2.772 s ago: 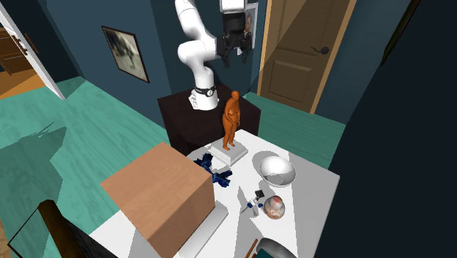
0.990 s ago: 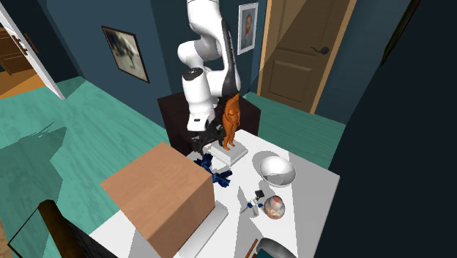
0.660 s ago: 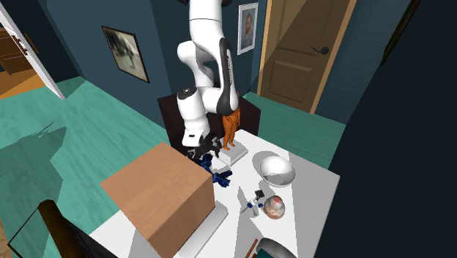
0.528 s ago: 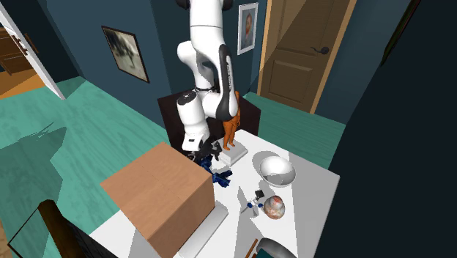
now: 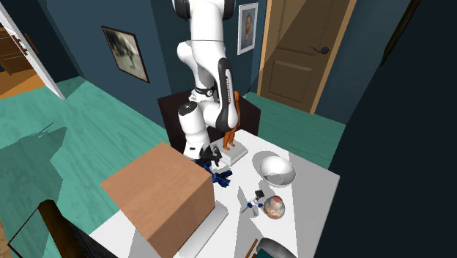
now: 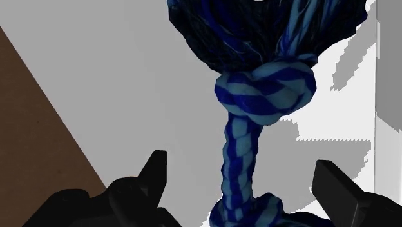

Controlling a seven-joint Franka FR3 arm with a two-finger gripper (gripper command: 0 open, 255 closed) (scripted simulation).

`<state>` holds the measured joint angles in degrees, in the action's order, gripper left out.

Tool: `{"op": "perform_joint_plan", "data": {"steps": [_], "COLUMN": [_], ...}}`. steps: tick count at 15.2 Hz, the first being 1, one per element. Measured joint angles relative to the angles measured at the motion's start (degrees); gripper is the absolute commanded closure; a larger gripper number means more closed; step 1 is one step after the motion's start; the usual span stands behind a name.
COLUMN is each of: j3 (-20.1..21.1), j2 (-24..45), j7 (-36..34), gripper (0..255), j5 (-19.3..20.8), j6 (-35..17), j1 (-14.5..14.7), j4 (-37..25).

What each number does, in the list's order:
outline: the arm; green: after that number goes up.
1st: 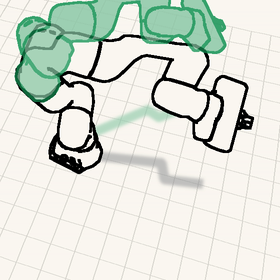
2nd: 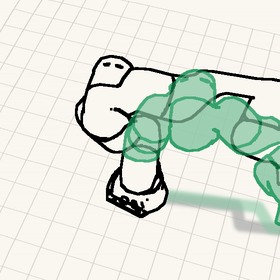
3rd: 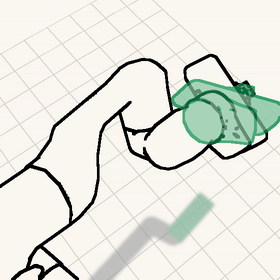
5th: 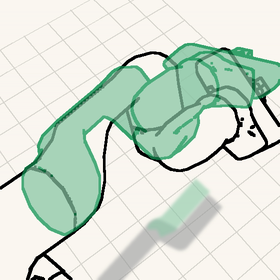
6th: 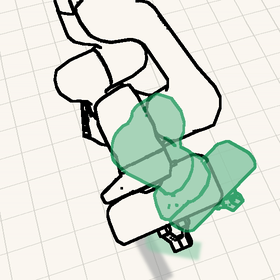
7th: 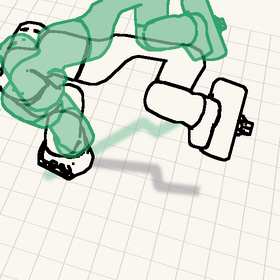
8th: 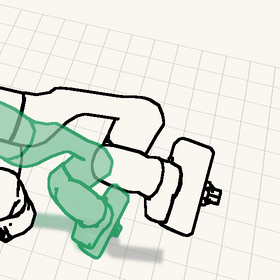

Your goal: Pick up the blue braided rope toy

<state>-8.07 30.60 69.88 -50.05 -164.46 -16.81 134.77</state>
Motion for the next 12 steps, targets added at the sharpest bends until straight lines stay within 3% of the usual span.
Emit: {"op": "perform_joint_plan", "data": {"steps": [12], "j3": [-0.5], "j2": [-0.7], "j7": [-0.6], "gripper": [255], "j5": [0.5], "j6": [0.3], "j1": [0.4], "j4": [0.4]}}
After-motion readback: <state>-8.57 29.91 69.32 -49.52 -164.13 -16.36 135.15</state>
